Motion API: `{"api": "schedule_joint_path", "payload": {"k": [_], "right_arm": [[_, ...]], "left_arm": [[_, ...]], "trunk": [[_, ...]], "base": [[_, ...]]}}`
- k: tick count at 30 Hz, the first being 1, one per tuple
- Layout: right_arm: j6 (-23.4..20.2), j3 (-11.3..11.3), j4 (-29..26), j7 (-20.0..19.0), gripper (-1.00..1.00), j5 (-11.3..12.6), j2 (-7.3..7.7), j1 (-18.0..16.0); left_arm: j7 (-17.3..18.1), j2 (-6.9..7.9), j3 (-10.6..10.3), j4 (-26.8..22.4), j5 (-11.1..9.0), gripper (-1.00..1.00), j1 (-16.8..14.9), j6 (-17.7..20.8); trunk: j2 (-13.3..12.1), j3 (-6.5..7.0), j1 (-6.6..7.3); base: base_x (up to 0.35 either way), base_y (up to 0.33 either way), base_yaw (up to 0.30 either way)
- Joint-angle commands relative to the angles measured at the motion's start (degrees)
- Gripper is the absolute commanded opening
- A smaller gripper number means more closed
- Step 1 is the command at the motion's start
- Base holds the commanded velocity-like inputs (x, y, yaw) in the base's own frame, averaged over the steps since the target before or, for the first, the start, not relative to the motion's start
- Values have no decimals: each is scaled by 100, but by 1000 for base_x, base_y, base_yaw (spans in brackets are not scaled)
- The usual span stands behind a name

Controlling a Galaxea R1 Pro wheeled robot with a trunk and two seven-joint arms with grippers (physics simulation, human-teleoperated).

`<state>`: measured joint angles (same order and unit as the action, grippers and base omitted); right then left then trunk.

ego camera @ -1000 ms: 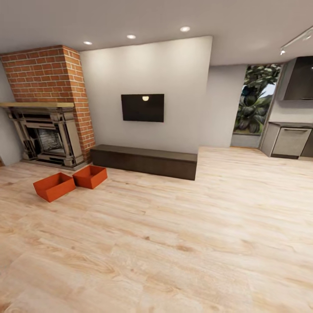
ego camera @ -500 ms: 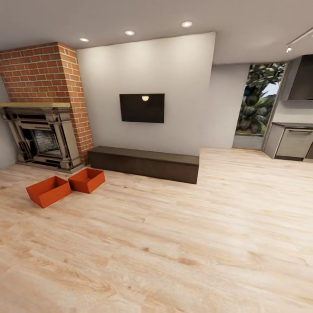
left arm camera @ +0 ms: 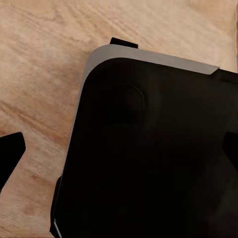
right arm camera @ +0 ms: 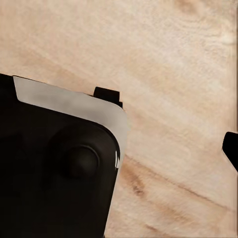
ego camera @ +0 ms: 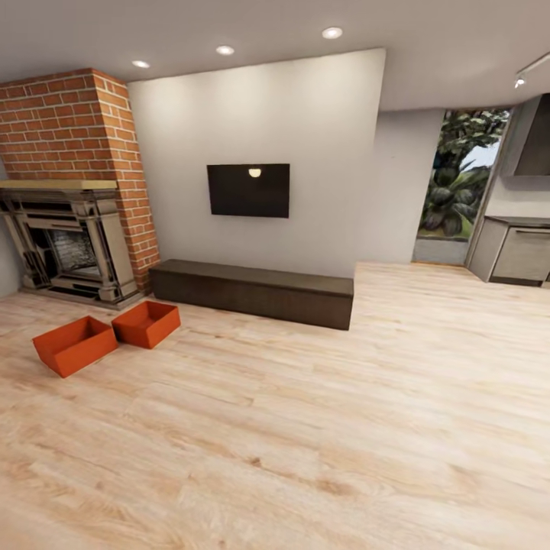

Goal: Move the two storage containers from the living room to the garage. In the garage, place one container on the floor and stack the other container on top of it (either order is fine).

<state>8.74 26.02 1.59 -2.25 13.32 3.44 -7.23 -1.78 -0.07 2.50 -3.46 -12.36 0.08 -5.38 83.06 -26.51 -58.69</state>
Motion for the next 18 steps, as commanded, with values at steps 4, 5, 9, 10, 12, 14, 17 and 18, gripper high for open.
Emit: {"api": "schedule_joint_path", "payload": {"k": [4, 5, 9, 10, 12, 14, 17, 18], "right_arm": [[32, 43, 17, -22, 100, 69, -11, -7], [32, 43, 17, -20, 100, 70, -12, -7], [27, 43, 17, -3, 100, 73, -17, -7], [27, 43, 17, 3, 100, 74, -18, -7], [27, 43, 17, 8, 100, 74, -19, -7], [26, 43, 17, 13, 100, 74, -19, -7], [25, 43, 17, 19, 100, 74, -19, -7], [26, 43, 17, 20, 100, 75, -19, -7]], "left_arm": [[-6, -1, 22, -6, -10, 100, 1, -8], [-6, -1, 22, -6, -9, 100, 1, -7], [-6, -1, 22, -6, -11, 100, 1, -7], [-6, -1, 22, -6, -11, 100, 1, -7], [-6, -1, 22, -6, -9, 100, 1, -7], [-6, -1, 22, -6, -9, 100, 1, -7], [-6, -1, 22, -6, -9, 100, 1, -7], [-6, -1, 22, -6, -10, 100, 1, -7]], "trunk": [[2, -5, -3], [2, -5, -3], [2, -5, -3], [2, -5, -3], [2, -5, -3], [2, -5, -3], [2, -5, -3], [2, -5, -3]], "base": [[333, 0, 0], [333, 0, 0], [333, 0, 0], [333, 0, 0], [333, 0, 0], [333, 0, 0], [333, 0, 0], [333, 0, 0]]}}
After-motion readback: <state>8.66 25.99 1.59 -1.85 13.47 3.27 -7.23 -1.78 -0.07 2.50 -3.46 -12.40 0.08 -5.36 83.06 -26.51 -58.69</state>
